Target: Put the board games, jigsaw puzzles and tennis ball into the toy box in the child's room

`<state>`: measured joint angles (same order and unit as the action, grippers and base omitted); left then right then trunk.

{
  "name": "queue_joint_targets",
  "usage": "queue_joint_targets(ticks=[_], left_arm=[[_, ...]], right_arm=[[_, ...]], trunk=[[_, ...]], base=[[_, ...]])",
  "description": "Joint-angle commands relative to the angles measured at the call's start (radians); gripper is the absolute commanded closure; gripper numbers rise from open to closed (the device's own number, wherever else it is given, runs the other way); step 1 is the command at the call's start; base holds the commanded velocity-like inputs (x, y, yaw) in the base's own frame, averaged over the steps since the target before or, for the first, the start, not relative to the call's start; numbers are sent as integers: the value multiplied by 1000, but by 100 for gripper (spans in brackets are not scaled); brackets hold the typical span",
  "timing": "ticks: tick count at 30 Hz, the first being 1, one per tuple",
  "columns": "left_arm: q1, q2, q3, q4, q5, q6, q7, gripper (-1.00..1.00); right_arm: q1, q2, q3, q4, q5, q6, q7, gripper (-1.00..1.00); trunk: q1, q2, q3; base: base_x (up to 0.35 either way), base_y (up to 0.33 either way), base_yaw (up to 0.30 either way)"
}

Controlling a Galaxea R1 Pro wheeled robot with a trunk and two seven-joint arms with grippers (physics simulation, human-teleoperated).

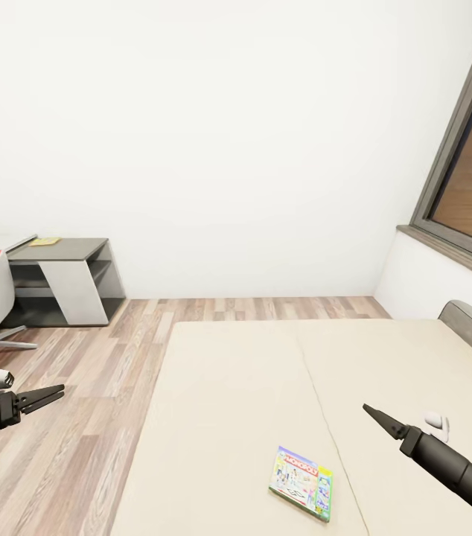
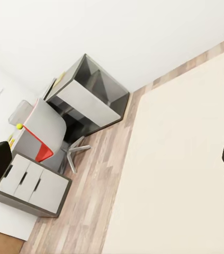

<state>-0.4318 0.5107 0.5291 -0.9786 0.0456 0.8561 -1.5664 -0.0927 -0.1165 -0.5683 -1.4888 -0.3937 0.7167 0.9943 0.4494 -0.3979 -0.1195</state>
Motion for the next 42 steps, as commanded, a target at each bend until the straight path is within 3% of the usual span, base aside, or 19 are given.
queue_joint_targets(ticks=[1,31,42], left_arm=[[-1,0,0,0,-1,11,-4,-100],[-1,0,0,0,-1,11,-4,-100],[-1,0,0,0,-1,11,-4,-100]], right_arm=[[-1,0,-1,0,-4,6,1,-100],[-1,0,1,0,-4,7,1,-100],[-1,-1,1,-1,-5,7,1,-100]], trunk=[[1,-2,-2],[1,-2,-2],[1,-2,-2]], base=[[0,-2,0],[0,-82,0],[0,-188,0]])
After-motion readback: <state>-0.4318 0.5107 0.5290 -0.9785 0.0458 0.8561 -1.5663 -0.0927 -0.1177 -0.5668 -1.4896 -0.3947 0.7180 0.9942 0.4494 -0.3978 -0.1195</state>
